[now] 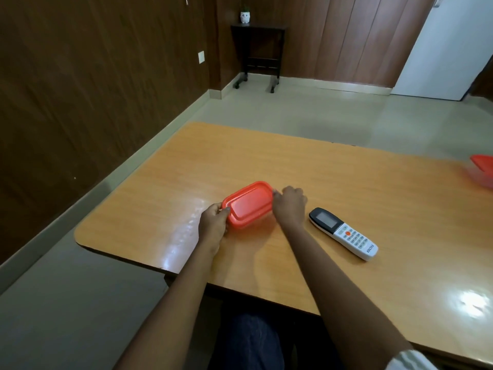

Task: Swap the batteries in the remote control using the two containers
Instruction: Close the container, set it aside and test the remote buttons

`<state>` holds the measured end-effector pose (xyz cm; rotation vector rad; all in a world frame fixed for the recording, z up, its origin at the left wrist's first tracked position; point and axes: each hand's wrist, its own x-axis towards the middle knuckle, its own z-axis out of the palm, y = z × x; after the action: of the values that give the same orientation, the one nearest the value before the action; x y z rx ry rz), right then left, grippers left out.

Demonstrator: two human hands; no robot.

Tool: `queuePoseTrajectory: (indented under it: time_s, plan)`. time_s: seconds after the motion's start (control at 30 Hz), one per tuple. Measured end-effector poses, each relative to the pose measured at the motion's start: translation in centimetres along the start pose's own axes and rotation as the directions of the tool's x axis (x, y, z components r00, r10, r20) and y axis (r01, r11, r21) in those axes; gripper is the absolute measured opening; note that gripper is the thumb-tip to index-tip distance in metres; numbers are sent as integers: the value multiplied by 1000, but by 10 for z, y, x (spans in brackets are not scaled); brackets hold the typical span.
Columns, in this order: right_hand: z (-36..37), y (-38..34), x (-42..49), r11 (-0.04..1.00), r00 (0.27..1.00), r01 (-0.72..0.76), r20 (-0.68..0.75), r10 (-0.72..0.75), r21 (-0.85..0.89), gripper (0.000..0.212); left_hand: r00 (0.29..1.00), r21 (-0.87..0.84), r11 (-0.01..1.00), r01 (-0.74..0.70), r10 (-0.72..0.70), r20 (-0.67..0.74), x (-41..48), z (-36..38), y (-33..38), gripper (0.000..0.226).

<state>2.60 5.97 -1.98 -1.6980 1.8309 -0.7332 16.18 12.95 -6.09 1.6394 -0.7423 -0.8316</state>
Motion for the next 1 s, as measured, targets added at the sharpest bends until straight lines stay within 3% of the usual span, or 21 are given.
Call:
queuePoseTrajectory:
  time_s: [0.03, 0.1, 0.2, 0.33, 0.5, 0.57, 0.67, 0.87, 1.0]
  plan:
    - [-4, 5, 10, 985, 985, -139, 113, 127, 101, 35, 1000, 4, 1000, -11, 11, -10, 0, 0, -1, 12]
    - [-11, 11, 16, 848, 888, -390, 390, 244, 358, 32, 999, 8, 1000, -26, 27, -21, 0, 2, -2, 14]
    - [-16, 19, 15, 732, 827, -485, 524, 206, 478, 25, 999, 6, 999, -36, 36, -30, 0, 4, 0, 18]
    - [-14, 28, 8, 643, 851, -471, 502, 153, 603, 20, 1000, -40, 999, -20, 20, -20, -1, 5, -4, 25]
    - [-11, 38, -20, 617, 912, -364, 402, 84, 697, 24, 998, -102, 995, 0, -6, -63, -20, 24, 16, 38]
    - [-13, 42, -29, 535, 903, -387, 425, 56, 751, 20, 993, -161, 986, 46, -63, -98, -27, 32, 26, 42]
    - [-19, 45, -40, 415, 857, -456, 514, -33, 787, 30, 988, -87, 996, 12, -25, -154, -36, 36, 33, 52]
    - [-31, 48, -56, 517, 859, -407, 509, -64, 753, 48, 978, -127, 992, 3, -29, -204, -52, 34, 34, 53]
    - [-41, 33, -50, 553, 856, -411, 515, -38, 725, 61, 972, -47, 996, -70, 58, -229, -65, 35, 40, 54]
